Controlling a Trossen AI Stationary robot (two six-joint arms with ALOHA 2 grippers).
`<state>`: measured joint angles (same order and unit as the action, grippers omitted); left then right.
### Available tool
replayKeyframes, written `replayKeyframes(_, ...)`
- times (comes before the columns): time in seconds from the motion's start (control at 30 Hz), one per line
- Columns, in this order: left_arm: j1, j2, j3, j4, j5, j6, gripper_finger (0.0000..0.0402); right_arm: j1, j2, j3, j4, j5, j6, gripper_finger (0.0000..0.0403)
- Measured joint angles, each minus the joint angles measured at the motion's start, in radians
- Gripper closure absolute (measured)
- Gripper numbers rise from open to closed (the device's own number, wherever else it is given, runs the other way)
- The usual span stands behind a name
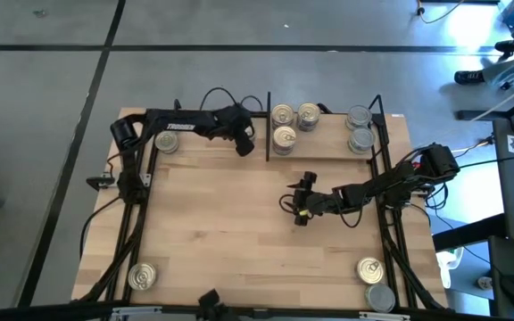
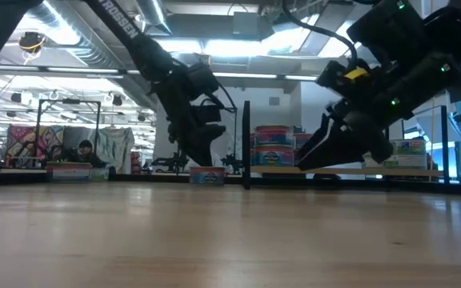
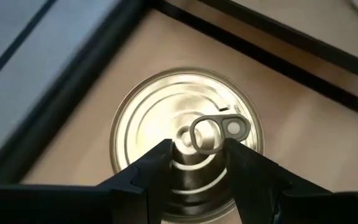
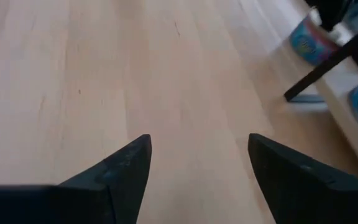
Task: Stack canned seafood by type on shelf
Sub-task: Put the blue tuna can into the shelf
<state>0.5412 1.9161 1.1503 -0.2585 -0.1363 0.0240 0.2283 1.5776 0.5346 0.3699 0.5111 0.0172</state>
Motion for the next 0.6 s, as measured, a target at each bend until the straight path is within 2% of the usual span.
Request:
replayKeyframes(0.27,-0.133,-0.045,-0.006,-0.119,0.026,0.053,0.0260,-0.021,-0.005,0.000,0.006,0.081,-0.247,0.0134)
replayKeyframes(0.5,-0.256,-0.091,-0.011,-0.171,0.072,0.039,0.0260,-0.066,-0.040,0.040,0.018,0.009,-0.157,0.0134)
replayKeyframes(0.6,-0.330,-0.091,-0.011,-0.172,0.093,0.026,0.0260,-0.064,-0.040,0.044,0.005,-0.034,-0.178,0.0134)
